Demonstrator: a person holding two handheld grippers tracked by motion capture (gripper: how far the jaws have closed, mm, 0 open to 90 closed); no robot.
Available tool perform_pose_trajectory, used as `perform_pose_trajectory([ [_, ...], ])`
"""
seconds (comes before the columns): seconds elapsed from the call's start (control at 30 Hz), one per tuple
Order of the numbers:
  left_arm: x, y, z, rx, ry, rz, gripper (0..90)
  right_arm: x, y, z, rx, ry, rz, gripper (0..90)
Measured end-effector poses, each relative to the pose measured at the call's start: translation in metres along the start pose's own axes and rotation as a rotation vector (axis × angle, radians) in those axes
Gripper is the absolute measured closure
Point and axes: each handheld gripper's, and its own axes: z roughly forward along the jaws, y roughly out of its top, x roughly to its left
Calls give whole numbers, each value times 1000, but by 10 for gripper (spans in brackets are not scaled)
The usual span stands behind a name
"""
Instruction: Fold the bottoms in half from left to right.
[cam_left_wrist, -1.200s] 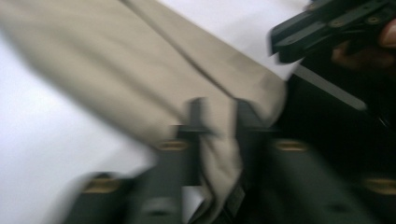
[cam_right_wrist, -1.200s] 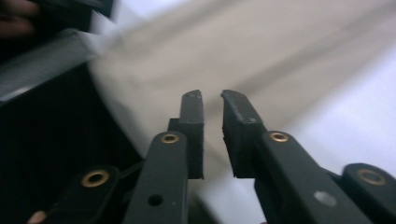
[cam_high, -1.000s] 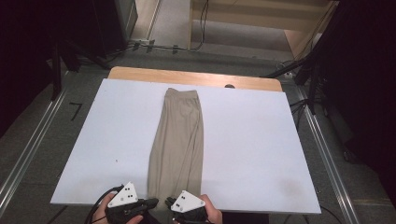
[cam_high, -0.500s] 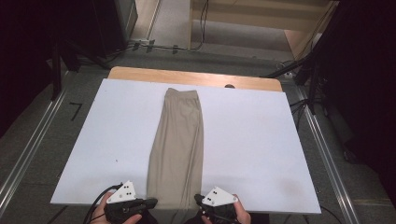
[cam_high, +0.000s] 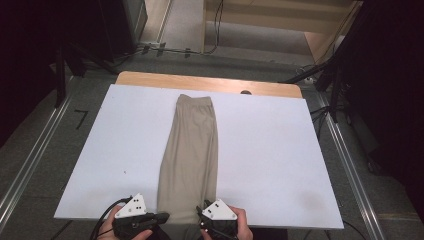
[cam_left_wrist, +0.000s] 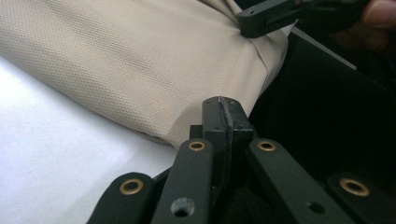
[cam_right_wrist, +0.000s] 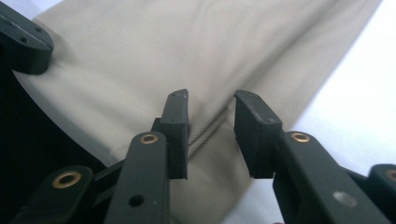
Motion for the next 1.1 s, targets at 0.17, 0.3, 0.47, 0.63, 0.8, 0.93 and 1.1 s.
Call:
perform_pose_trajectory([
  [0.17, -1, 0, 0, 5, 5, 5, 900, -11, -5, -7, 15, 28, 22, 838],
  [0.3, 0, 1, 0, 5, 0, 1, 900, -13, -4, -8, 24, 60, -20, 877],
  [0.47, -1, 1, 0, 4, 9, 13, 900, -19, 0, -16, -2, 124, 10, 883],
  [0.63, -1, 0, 0, 2, 2, 13, 900, -36, -4, -25, 2, 146, 59, 879],
  [0.8, -6, 1, -2, -38, -23, 28, 765, -47, -12, -19, 79, 84, 52, 796],
  [0.93, -9, 5, -10, -89, 5, 48, 673, -53, -11, -28, 13, 78, 67, 711],
  [1.1, -3, 3, -3, -40, -4, 25, 803, -27, -4, -22, -76, 194, -3, 777],
])
